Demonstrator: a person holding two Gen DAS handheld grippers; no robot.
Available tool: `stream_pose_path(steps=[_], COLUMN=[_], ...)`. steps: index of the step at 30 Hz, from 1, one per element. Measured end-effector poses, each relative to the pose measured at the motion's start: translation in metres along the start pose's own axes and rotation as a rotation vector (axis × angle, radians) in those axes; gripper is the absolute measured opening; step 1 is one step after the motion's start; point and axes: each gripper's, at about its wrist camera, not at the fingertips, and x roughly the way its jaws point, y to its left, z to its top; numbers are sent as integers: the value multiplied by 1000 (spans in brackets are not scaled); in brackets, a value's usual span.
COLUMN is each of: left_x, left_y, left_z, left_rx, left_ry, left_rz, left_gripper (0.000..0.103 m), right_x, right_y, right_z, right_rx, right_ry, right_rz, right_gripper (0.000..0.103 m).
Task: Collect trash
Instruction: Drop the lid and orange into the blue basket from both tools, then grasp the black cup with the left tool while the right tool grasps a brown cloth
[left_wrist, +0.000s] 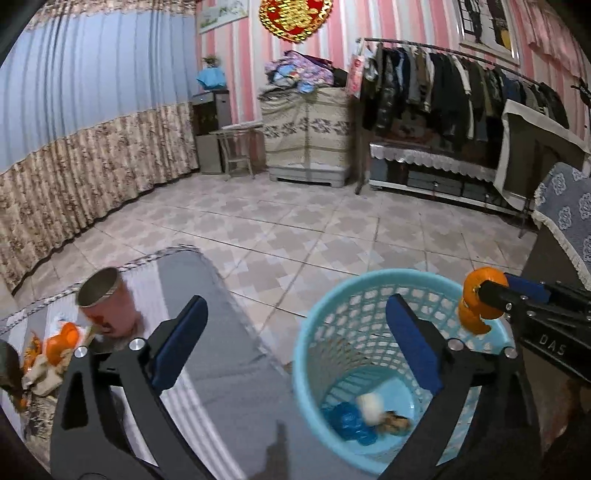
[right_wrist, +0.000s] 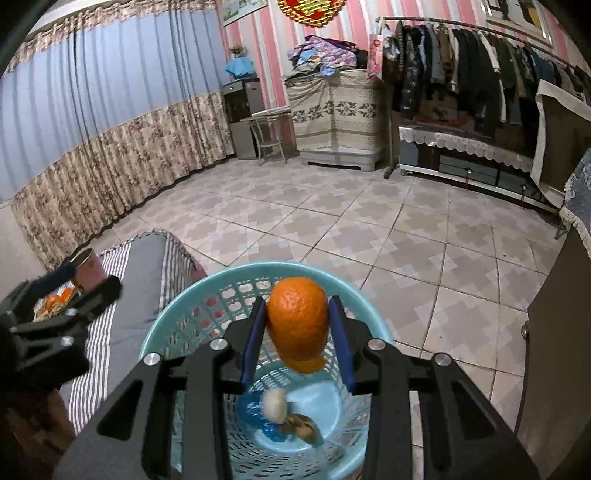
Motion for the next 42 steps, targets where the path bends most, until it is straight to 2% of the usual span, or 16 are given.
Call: stream_pose_path(steps=[4, 6, 7, 8, 10, 14, 18, 28, 32, 37, 42], left_x=[-15, -22, -26, -28, -36, -49, -57, -82, -84, -80, -67], left_y=[25, 42, 51, 58, 77, 111, 147, 267, 311, 358, 386], left_z=[-3, -6, -7, -8, -12, -22, -37, -70, -83, -101, -108], left_rx=[-20, -48, -60, -71, -90, -107, -123, -189, -217, -280, -294], left_ry=[-16, -16, -16, -16, -16, -19, 1, 65, 93, 124, 162], left_rz=[42, 59, 68, 77, 102, 176, 256, 453, 489, 495, 486], left_gripper=[95, 95, 96, 96, 97, 97, 97, 97, 97, 97, 97], right_x=[6, 6, 4, 2, -2, -6, -9, -4, -6, -10, -7], right_y=[13, 17, 18, 19, 22, 30, 38, 75, 97, 128, 155], right_z=[-5, -6, -6, -6, -5, -8, -6, -16, -24, -34, -45], right_rx=[-28, -29, -27, -27, -35, -49, -67, -86, -100, -149, -167], right_ry=[1, -16, -29, -40, -55, -77, -92, -46, -40, -39, -13], right_rz=[-3, -3, -10, -17, -25, -45, -52, -50, -39, -38, -17], right_gripper=[38, 51, 66, 74, 77, 91, 92, 92, 92, 92, 92])
